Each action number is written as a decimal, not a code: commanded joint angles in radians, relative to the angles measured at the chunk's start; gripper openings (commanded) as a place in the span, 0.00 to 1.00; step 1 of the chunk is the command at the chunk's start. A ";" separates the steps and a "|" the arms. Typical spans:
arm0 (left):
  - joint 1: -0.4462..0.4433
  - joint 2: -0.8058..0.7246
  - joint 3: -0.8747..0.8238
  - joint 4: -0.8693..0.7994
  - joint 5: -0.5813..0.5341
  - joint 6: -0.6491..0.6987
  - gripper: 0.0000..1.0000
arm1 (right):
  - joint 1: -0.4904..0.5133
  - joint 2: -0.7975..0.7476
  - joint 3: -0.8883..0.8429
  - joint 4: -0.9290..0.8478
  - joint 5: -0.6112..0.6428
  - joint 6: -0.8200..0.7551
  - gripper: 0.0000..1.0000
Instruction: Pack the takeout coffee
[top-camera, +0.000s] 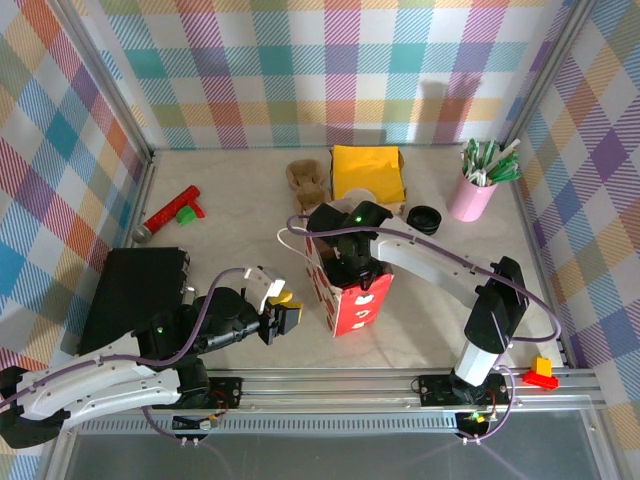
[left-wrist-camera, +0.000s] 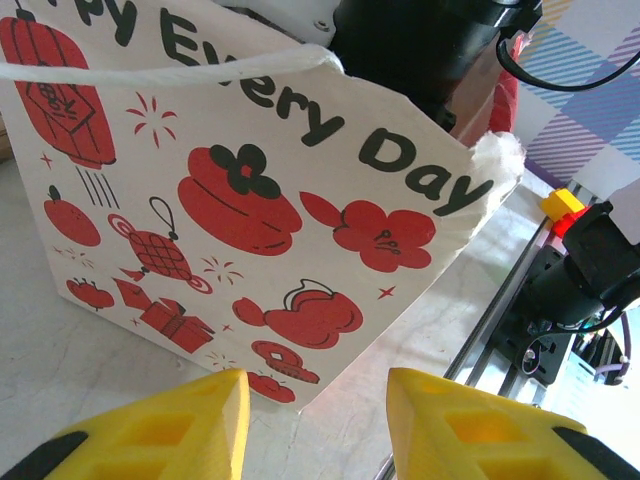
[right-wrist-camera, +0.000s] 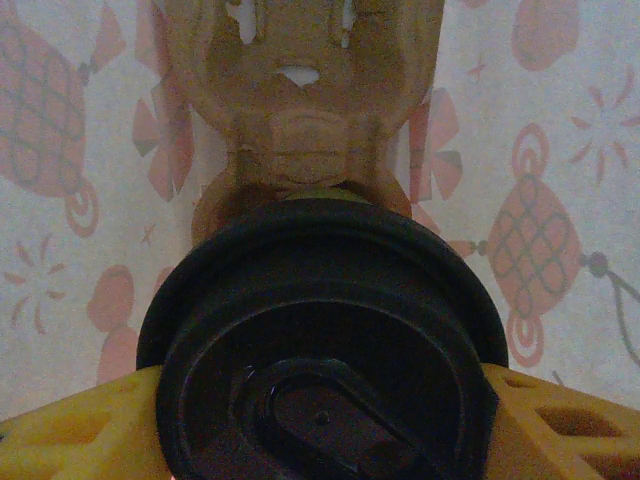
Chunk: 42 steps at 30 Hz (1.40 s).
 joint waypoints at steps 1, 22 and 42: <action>0.010 -0.014 -0.011 0.008 -0.009 -0.003 0.41 | 0.007 0.003 -0.016 0.012 -0.007 -0.014 0.56; 0.010 -0.012 -0.024 0.024 -0.004 -0.006 0.41 | 0.007 0.042 -0.046 0.038 -0.036 0.021 0.56; 0.012 0.038 -0.022 0.070 0.025 0.009 0.40 | 0.007 0.054 -0.014 0.042 -0.036 0.081 0.56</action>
